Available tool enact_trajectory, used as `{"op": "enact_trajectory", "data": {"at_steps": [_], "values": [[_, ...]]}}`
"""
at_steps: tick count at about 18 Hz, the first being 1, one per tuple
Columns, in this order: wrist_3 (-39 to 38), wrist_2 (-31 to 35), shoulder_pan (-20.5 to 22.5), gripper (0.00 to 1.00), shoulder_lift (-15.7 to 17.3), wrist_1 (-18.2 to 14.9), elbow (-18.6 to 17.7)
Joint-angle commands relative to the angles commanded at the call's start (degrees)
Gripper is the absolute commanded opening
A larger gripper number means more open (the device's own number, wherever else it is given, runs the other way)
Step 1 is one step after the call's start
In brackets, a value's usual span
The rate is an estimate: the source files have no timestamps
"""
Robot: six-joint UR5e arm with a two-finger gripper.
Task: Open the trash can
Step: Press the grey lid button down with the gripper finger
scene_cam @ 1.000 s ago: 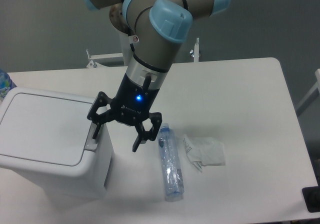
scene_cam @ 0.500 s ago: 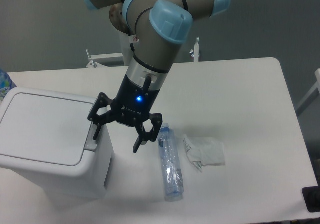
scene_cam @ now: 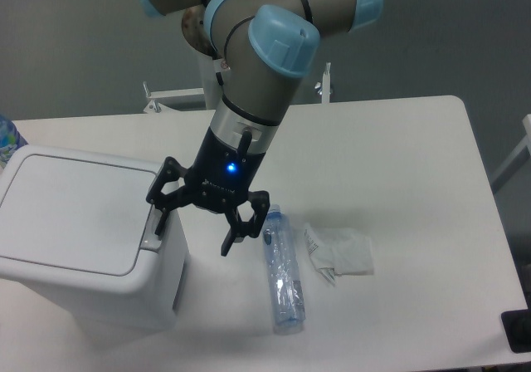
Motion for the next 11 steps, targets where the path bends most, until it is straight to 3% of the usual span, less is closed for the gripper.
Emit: {"op": "enact_trajectory", "data": {"at_steps": [11], "values": [[-0.17, 0.00, 0.00, 1.00, -0.18, -0.09, 0.09]]}}
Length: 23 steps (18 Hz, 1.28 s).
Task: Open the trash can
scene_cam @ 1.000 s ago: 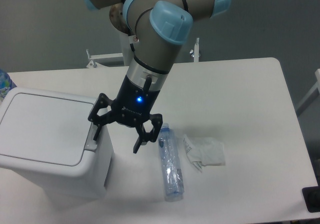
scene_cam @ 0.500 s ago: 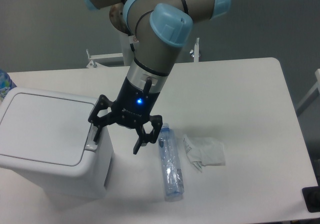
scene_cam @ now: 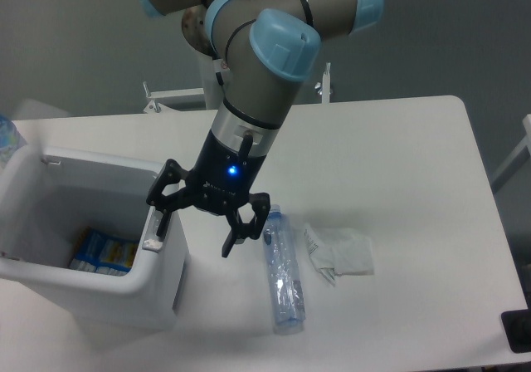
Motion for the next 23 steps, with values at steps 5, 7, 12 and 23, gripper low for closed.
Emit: {"op": "enact_trajectory", "data": {"at_steps": [5, 7, 12, 23], "values": [[0.00, -0.09, 0.09, 1.00, -0.17, -0.09, 0.96], [0.09, -0.09, 0.70, 1.00, -0.26, 0.61, 1.84], [0.35, -0.26, 4.82, 1.00, -0.61, 0.62, 2.37], [8.69, 0.00, 12.38, 1.00, -3.51, 0.88, -0.61]]}}
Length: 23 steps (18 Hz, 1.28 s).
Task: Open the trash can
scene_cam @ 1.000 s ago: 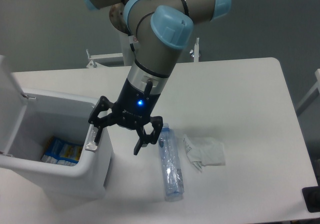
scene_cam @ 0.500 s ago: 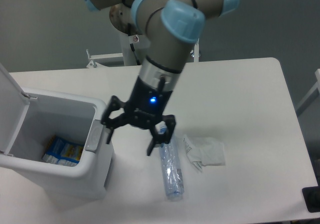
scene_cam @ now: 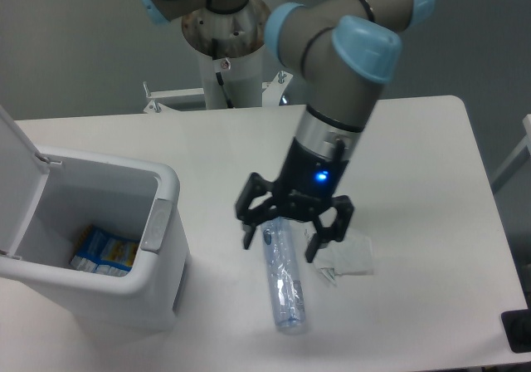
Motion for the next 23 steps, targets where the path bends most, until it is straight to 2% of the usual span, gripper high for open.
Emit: {"op": "enact_trajectory", "data": {"at_steps": [3, 7, 9, 13, 16, 19, 23], "values": [[2.47, 1.66, 1.41, 1.00, -0.70, -0.35, -0.27], [5.63, 14.55, 1.33, 1.00, -1.32, -1.05, -0.71], [8.09, 19.58, 1.15, 1.00, -1.58, -2.63, -0.88], [13.54, 22.05, 1.33, 1.00, -1.67, -5.44, -0.54], [17.75, 29.78, 1.15, 1.00, -2.37, -8.43, 0.52], [21.98, 30.41, 1.15, 1.00, -2.81, -12.03, 0.96], [22.60, 31.11, 0.19, 1.00, -3.87, -11.87, 0.96]]}}
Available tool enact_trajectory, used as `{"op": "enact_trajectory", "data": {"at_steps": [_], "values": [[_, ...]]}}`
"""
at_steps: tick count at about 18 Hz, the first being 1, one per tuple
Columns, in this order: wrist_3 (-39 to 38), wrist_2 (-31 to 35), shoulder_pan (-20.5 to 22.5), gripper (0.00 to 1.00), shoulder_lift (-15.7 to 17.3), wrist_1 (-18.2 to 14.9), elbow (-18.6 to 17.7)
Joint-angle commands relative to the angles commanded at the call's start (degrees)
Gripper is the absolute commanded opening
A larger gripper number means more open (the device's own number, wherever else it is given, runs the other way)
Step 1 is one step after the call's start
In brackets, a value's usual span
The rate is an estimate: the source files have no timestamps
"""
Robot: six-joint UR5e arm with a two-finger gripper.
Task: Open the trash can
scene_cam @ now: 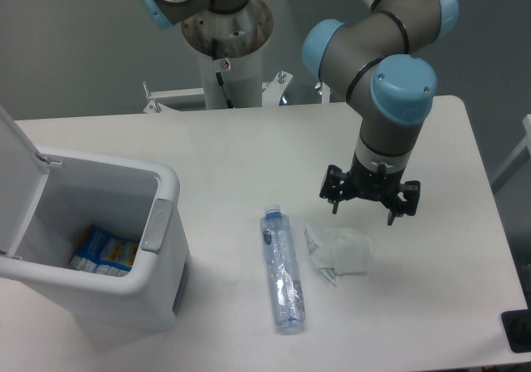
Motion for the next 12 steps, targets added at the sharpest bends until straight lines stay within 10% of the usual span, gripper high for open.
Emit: {"op": "enact_trajectory", "data": {"at_steps": [12], "values": [[11.69, 4.75, -2.20, 1.00, -0.44, 0.09, -0.35]]}}
